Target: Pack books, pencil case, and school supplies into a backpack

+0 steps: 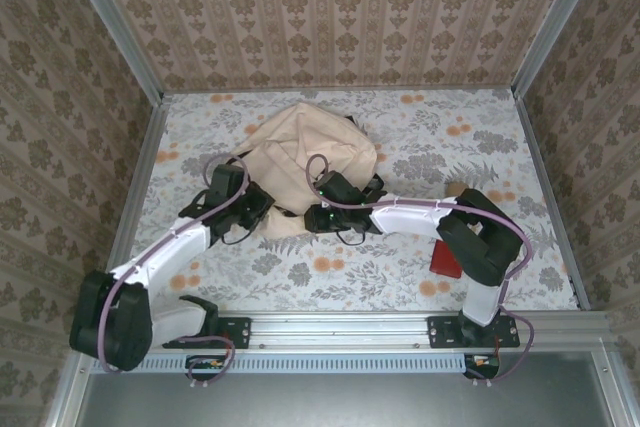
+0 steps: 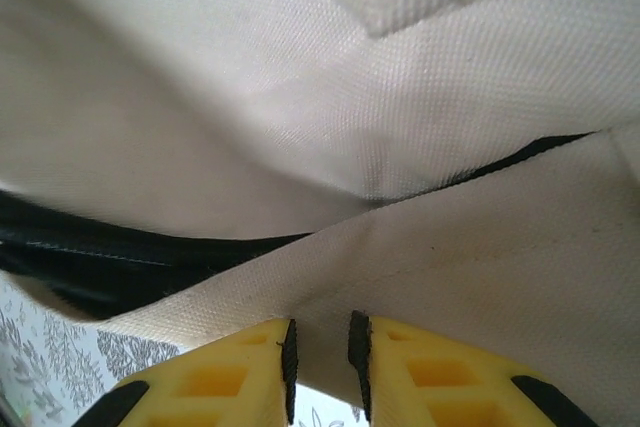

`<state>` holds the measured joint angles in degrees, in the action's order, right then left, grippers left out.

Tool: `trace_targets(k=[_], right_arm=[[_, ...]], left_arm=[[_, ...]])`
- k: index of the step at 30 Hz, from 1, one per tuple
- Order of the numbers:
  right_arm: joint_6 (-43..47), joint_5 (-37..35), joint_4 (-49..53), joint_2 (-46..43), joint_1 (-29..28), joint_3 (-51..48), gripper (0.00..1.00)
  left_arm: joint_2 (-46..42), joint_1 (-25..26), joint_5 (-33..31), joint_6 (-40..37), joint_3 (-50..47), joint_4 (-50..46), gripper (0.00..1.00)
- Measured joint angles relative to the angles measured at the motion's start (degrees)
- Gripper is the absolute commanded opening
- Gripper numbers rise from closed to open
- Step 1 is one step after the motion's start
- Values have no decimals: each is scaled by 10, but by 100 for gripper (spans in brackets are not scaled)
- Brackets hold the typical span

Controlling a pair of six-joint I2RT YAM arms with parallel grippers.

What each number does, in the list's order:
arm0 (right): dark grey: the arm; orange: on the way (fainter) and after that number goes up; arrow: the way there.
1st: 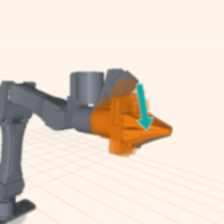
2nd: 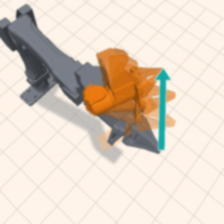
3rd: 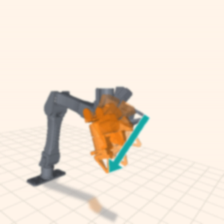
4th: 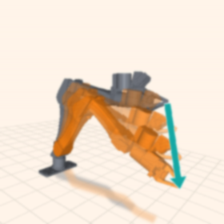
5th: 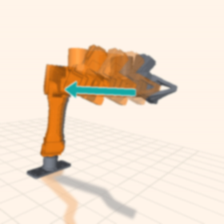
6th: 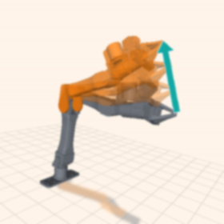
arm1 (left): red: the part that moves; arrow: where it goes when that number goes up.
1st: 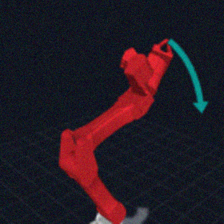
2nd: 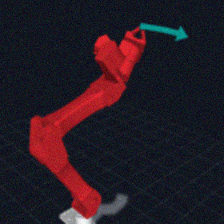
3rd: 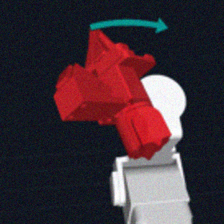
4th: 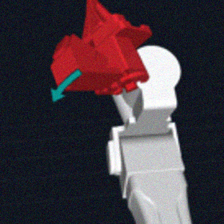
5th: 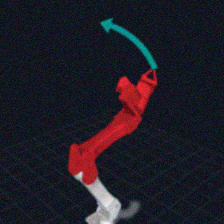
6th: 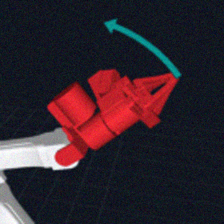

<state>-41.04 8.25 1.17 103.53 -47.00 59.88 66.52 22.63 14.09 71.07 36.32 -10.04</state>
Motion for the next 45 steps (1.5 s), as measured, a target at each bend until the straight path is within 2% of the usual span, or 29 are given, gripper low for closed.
trace_targets(k=[7,11,15,20,22,27,29,38,45], right_arm=[[18,-3,-56,0,0,-10,30],[57,9,-53,-20,0,-12,41],[100,58,-42,-64,7,-6,55],[137,123,-14,-40,14,60,63],[144,141,-8,-19,14,82,59],[148,178,-1,21,14,101,37],[147,184,3,29,14,102,32],[138,156,4,41,14,100,33],[121,114,-33,62,14,86,28]], left_arm=[[-21,-24,7,5,-1,19,0],[-20,-31,13,0,-1,19,0],[-17,-36,20,-9,0,19,0],[-12,-37,26,-16,0,20,0],[-9,-38,27,-16,0,20,0],[-3,-40,27,-16,0,26,0],[-1,-40,27,-16,0,29,0],[3,-40,29,-2,0,34,0],[3,-40,40,19,0,43,0]])
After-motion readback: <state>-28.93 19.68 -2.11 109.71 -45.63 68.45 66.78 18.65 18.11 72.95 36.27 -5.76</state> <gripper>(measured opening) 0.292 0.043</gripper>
